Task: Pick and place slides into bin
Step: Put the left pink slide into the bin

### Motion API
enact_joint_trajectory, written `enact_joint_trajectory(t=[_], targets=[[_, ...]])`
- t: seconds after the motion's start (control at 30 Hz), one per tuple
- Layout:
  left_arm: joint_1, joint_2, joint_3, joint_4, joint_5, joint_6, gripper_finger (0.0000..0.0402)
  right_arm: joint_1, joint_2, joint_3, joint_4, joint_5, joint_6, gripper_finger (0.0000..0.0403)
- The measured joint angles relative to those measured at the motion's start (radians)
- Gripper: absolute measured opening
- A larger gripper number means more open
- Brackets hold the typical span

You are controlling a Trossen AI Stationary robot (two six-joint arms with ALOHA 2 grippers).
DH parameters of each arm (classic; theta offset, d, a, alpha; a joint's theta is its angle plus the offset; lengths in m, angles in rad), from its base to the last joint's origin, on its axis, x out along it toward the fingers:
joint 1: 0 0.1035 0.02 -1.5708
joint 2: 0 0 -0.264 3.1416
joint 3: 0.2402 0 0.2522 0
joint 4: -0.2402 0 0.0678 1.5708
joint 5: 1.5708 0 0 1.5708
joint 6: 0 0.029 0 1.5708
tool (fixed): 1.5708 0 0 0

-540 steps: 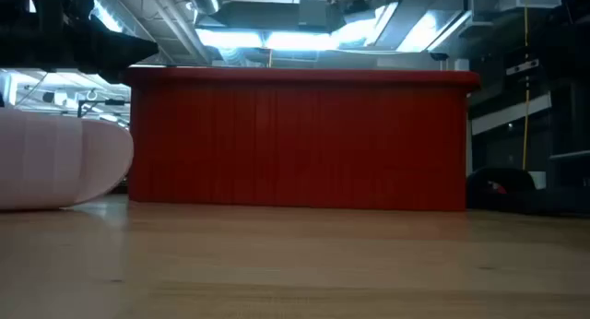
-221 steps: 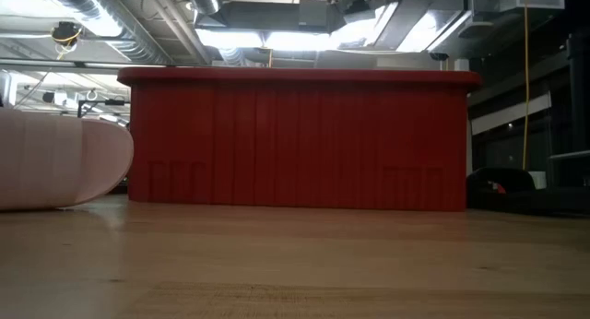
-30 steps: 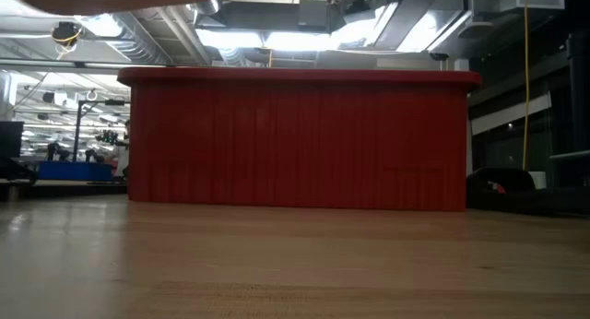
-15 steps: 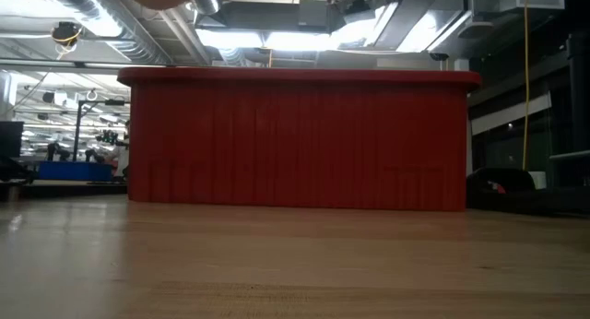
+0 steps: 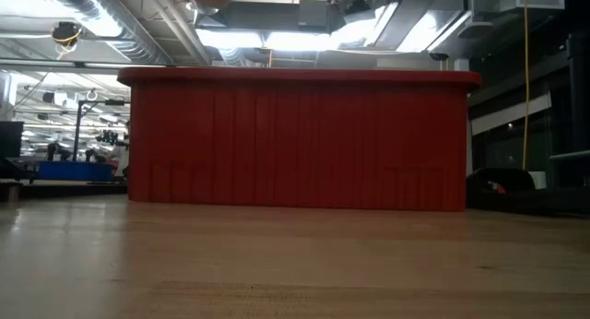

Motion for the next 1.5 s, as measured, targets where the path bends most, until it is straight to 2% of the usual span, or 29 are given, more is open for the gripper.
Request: enact_joint_trajectory(t=[0.1, 0.23, 0.43, 0.57, 0.8, 0.97, 1.37, 1.5], targets=[[0.036, 0.0, 0.0, 0.086, 0.018, 0.04, 0.0062, 0.0, 0.065, 0.066, 0.0, 0.062, -0.086, 0.0124], [0.075, 0.0, 0.0, 0.217, 0.062, 0.157, 0.0062, 0.0, 0.132, 0.131, 0.006, 0.067, -0.162, 0.0124], [0.139, 0.0, 0.0, 0.442, 0.123, 0.396, 0.0062, -0.006, 0.198, 0.157, 0.001, 0.065, -0.179, 0.0124], [0.172, 0.0, 0.0, 0.537, 0.186, 0.492, 0.0062, -0.006, 0.202, 0.157, 0.014, 0.068, -0.186, 0.0124], [0.193, 0.0, 0.0, 0.587, 0.22, 0.525, 0.0062, -0.007, 0.201, 0.158, 0.067, 0.177, -0.259, 0.0124], [0.192, 0.006, 0.0, 0.591, 0.275, 0.524, 0.0062, -0.031, 0.201, 0.158, 0.066, 0.177, -0.27, 0.0124], [0.193, 0.019, -0.001, 0.635, 0.29, 0.557, 0.0062, -0.083, 0.201, 0.158, 0.057, 0.175, -0.193, 0.0123], [0.191, 0.019, -0.001, 0.636, 0.291, 0.565, 0.0062, -0.082, 0.201, 0.158, 0.056, 0.175, -0.193, 0.0105]])
